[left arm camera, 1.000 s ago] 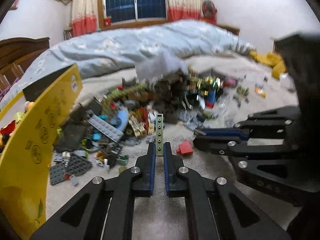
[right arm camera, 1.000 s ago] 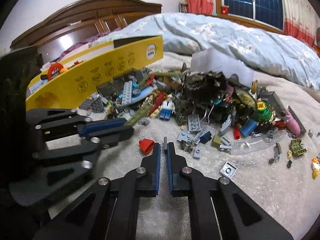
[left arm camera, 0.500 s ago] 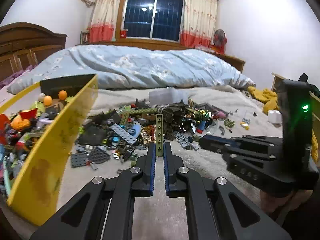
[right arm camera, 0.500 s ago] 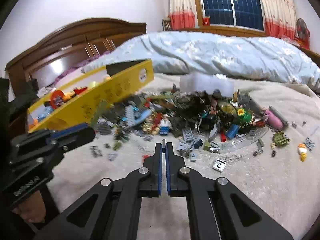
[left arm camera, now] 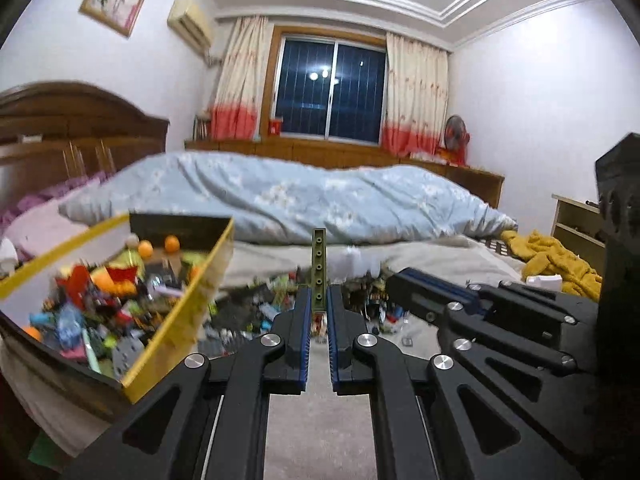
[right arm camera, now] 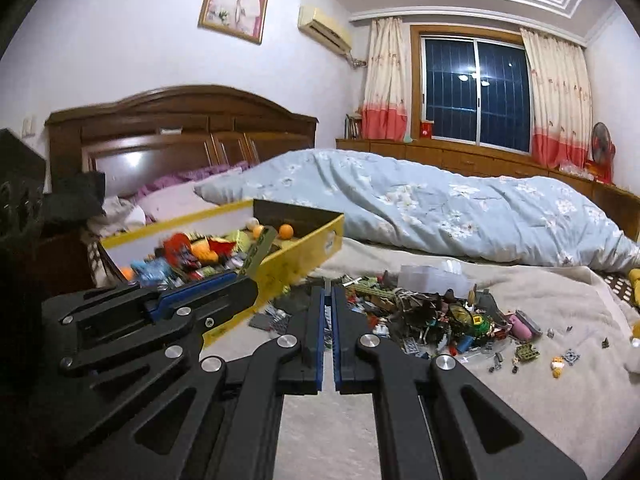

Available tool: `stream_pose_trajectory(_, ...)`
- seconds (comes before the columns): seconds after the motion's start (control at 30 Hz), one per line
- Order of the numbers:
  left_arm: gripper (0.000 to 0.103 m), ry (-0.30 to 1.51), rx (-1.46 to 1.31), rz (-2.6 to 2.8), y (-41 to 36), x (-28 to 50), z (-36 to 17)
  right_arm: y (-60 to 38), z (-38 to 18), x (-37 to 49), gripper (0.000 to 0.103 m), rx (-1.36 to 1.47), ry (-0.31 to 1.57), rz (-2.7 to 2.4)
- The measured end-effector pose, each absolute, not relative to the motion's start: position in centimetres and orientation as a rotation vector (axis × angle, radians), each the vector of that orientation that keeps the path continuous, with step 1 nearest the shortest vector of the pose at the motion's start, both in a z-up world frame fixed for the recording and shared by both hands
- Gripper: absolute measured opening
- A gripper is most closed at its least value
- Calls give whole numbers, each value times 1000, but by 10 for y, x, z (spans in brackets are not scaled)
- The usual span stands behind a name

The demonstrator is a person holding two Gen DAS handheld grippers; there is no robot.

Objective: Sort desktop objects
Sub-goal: 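Carry both held pieces over the yellow-sided box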

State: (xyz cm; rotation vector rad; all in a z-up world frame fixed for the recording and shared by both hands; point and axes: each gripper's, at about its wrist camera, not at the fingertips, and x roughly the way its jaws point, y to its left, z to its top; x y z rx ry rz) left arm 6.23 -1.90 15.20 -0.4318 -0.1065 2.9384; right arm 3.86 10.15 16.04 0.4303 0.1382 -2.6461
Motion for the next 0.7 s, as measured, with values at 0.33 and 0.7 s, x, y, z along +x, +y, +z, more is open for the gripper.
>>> stream_pose_trajectory(0.33, 9, -55, -510, 2954, -19, 54, 152, 96, 152, 31, 2, 484, 102, -2589)
stream_pose_trajectory(0.7, 9, -95, -528, 3115, -82, 74, 142, 32, 141, 25, 2, 458, 117, -2432)
